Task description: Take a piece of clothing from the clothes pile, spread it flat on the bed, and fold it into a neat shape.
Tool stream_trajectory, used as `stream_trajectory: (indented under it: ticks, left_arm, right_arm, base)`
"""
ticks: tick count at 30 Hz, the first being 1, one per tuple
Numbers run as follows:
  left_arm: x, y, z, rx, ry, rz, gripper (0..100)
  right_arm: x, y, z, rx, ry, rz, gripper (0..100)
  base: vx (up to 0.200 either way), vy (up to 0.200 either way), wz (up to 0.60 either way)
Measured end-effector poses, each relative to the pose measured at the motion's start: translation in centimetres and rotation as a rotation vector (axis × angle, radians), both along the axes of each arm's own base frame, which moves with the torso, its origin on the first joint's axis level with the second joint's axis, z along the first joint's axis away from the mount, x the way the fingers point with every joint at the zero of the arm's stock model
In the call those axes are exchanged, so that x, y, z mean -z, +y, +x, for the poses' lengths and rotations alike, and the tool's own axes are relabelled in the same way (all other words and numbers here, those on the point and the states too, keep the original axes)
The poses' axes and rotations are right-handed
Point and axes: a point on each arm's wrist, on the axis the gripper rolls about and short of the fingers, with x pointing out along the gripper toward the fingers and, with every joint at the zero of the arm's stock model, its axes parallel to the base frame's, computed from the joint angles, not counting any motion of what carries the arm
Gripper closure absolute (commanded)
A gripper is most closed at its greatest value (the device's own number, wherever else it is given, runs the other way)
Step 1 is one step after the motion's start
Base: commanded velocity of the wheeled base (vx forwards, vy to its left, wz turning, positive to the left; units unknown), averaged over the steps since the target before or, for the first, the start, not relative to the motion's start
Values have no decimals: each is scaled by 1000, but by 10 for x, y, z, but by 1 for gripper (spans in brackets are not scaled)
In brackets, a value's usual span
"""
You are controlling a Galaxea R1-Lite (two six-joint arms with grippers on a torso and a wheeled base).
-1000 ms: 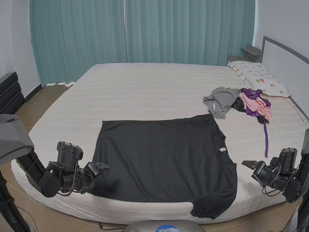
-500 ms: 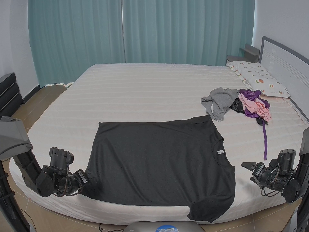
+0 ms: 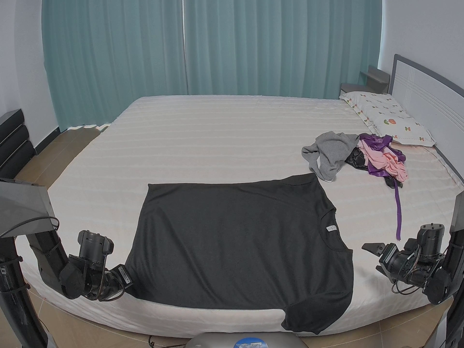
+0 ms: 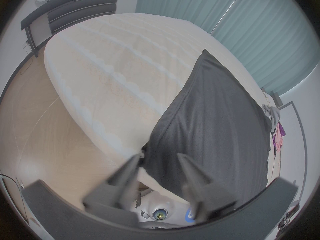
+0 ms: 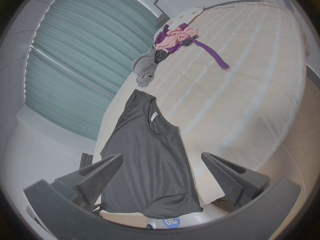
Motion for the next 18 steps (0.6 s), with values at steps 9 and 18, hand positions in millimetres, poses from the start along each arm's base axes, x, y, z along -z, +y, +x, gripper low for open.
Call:
stream_trajectory:
  ticks: [9,18]
  left_arm:
    - [5,4,-8,31,32,102,100]
    - [6,9,-16,58,61,141,100]
  right_arm:
    - [0,0,0,2,-1,-1,0]
    - [0,0,0,2,-1,-4,0]
  base:
    - [0,0,0]
    - [0,0,0]
